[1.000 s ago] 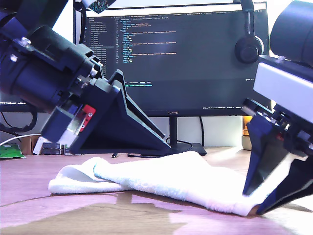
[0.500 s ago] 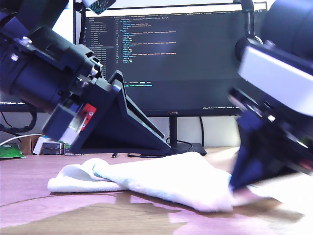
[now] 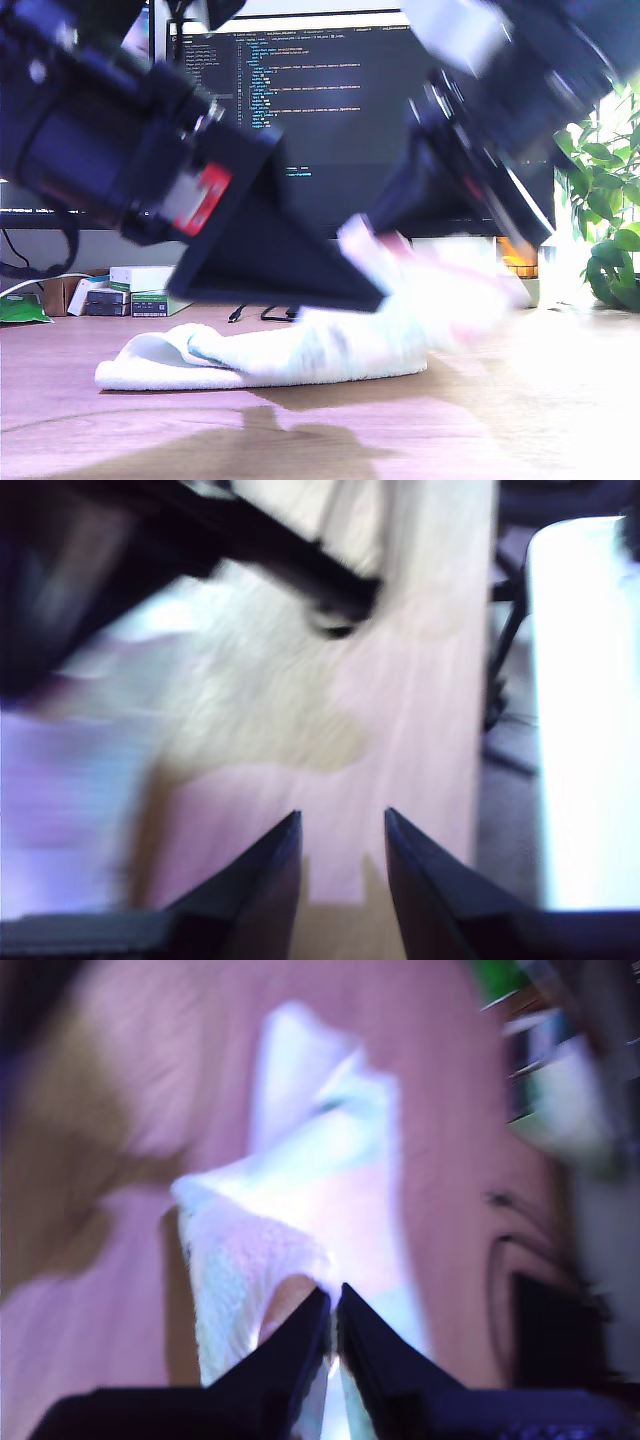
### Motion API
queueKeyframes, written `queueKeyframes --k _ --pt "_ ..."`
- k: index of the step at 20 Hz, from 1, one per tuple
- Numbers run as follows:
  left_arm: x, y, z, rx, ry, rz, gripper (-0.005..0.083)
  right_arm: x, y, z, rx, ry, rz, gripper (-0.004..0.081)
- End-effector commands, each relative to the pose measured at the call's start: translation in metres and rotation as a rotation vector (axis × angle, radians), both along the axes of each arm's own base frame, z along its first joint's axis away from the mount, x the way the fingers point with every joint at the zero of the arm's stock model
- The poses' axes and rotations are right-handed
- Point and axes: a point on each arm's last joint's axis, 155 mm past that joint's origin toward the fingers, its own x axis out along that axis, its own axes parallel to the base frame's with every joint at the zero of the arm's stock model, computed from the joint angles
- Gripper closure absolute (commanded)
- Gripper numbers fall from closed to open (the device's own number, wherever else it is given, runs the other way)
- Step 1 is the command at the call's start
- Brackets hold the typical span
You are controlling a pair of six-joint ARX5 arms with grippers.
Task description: Fold the tea towel to a neat square and place it to the right
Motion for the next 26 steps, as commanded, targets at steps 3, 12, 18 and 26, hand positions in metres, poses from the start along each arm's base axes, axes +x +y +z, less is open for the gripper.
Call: queueKeyframes --k 3,12,18,26 --pt "0.029 0.0 0.021 -0.123 0.064 0.211 0.0541 0.013 0.006 0.023 0.044 -0.02 -0.042 0.0783" --pt "0.064 0.014 0.038 -0.254 0.121 0.469 0.0532 0.035 -0.001 0.046 0.126 0.015 -0.216 0.0783" --pt "0.072 0.014 0.049 -0.333 0.145 0.525 0.0479 0.052 -0.006 0.082 0.315 0.16 -0.436 0.0783" --pt "0.096 0.012 0.038 -0.223 -0.105 0.552 0.0396 0.048 0.02 0.106 0.391 0.346 -0.505 0.0783"
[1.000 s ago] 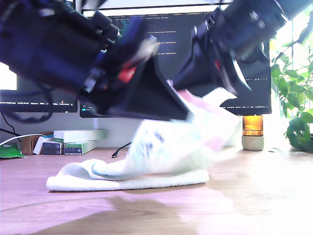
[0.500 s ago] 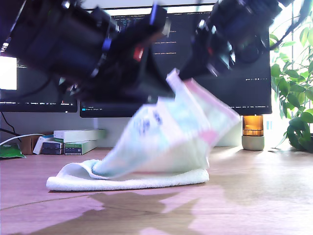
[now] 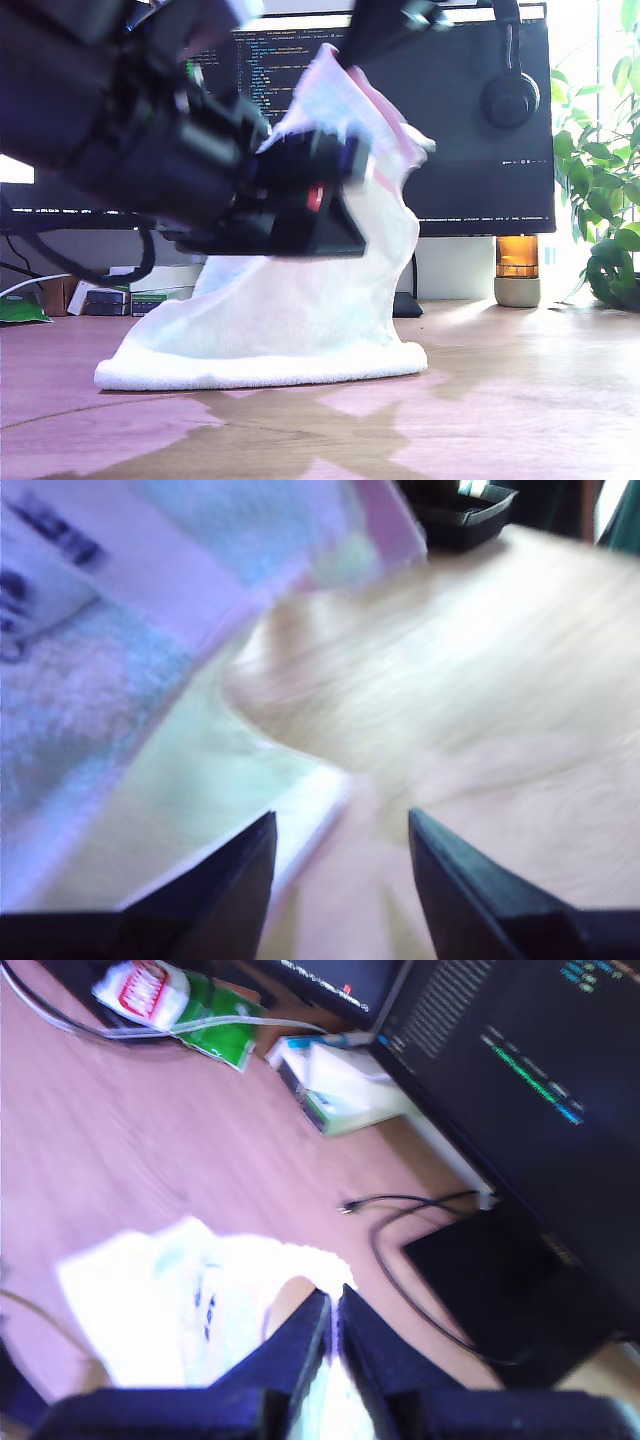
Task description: Fold the tea towel to a neat square and place it to the right
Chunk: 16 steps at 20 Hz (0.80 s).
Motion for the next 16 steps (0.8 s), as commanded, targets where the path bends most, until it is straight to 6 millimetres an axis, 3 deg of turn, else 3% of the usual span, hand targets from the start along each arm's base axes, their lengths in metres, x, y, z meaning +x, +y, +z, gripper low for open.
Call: queueKeyframes --k 1,5,10,16 --pt "0.008 -0.003 0.022 0.02 -0.11 0.014 0.0396 0.002 0.007 -0.014 -0.023 0.042 0.001 0.0783" --pt "0.017 0.008 0.023 0.195 -0.252 0.024 0.0396 0.007 0.009 -0.023 -0.022 0.099 -0.025 0.0783" --pt "0.023 0.004 0.03 0.15 -0.27 -0.011 0.0396 0.01 0.009 -0.019 -0.008 0.09 -0.032 0.0783" --pt "0.041 0.005 0.013 0.139 -0.261 -0.011 0.0394 0.012 0.009 -0.012 0.082 0.15 -0.09 0.0783"
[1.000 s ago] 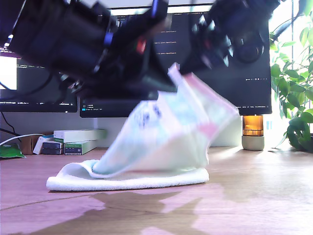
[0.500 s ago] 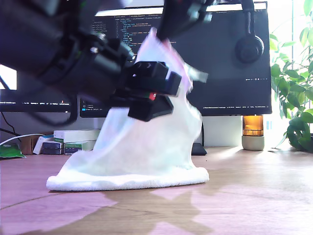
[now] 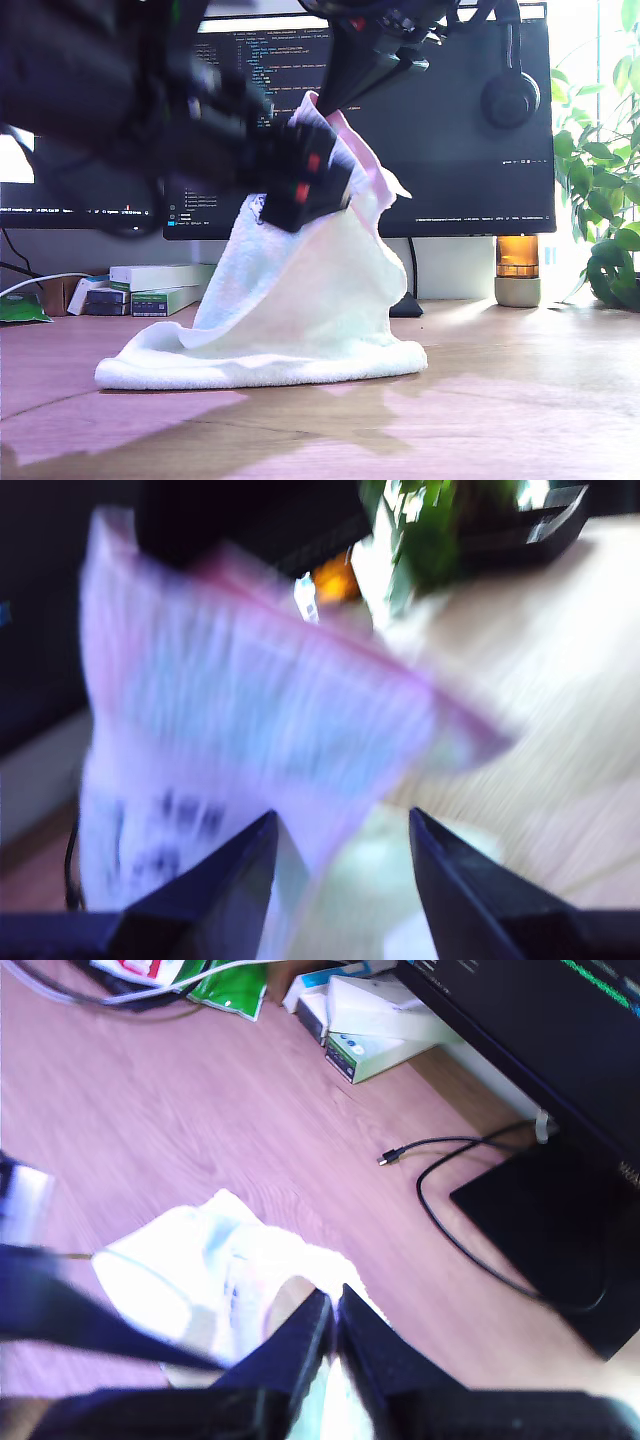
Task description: Fold the tea towel to a neat square and place it to the right
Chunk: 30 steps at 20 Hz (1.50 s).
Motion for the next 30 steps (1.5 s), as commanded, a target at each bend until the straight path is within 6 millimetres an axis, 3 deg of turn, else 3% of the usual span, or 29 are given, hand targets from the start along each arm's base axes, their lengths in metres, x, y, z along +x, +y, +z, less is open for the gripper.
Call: queueKeyframes --k 1,7,11,16,21,23,28,30 --pt "-0.001 -0.006 -0.001 -0.018 -0.012 -0.021 0.0394 0.005 0.004 0.024 0.068 -0.019 -0.019 0.0783" --pt "0.009 -0.017 0.002 -0.076 -0.022 -0.011 0.0394 0.006 0.007 0.035 0.144 0.017 -0.061 0.0783" --pt "0.021 -0.025 0.02 -0.137 -0.032 0.021 0.0394 0.007 0.007 0.035 0.156 0.028 -0.071 0.0783" --pt "0.034 -0.019 0.032 -0.155 -0.059 0.081 0.0395 0.007 0.006 0.035 0.154 0.025 -0.075 0.0783" --pt "0.039 -0.01 0.021 -0.096 -0.051 0.129 0.0397 0.012 0.001 0.035 0.154 0.024 -0.091 0.0783" --pt "0.041 -0.003 0.011 0.004 -0.069 0.149 0.0396 0.016 -0.005 0.035 0.154 0.024 -0.105 0.0783" --pt "0.027 -0.011 -0.022 0.174 -0.029 0.05 0.0396 0.019 -0.011 0.031 0.144 0.035 -0.12 0.0783" --pt "0.03 -0.013 -0.01 0.094 -0.031 0.067 0.0396 0.019 -0.011 0.032 0.145 0.035 -0.119 0.0783"
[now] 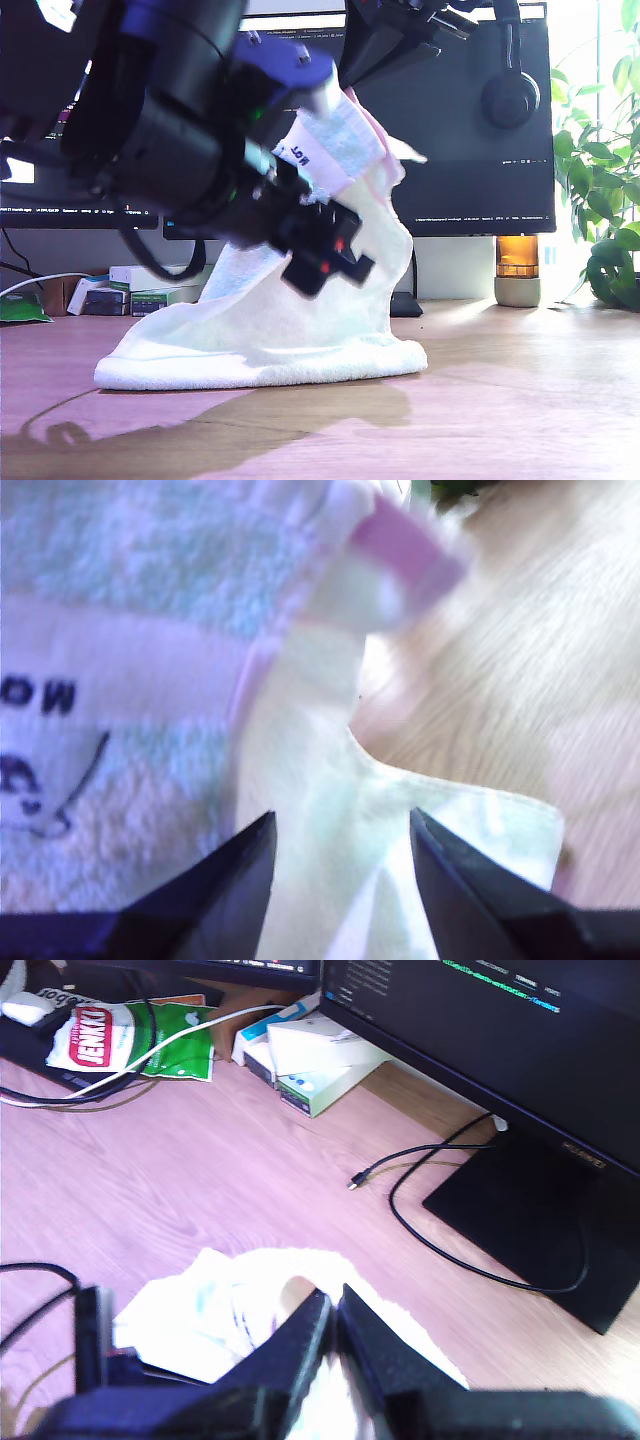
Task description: Fold the tea towel to a neat square and place it to the right
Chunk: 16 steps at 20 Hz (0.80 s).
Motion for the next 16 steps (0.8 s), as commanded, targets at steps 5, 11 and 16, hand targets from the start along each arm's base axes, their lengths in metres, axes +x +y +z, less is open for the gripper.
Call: queueKeyframes --k 5,11,16 --pt "0.009 -0.002 0.037 -0.173 -0.075 0.016 0.0396 0.0 0.001 0.006 0.015 -0.011 0.002 0.0783" --pt "0.016 -0.002 0.049 -0.264 -0.058 -0.001 0.0396 0.0 0.002 0.006 0.017 -0.012 0.002 0.0783" --pt "0.007 -0.019 0.057 -0.308 -0.041 -0.069 0.0396 0.0 0.002 0.007 0.019 -0.011 0.0 0.0783"
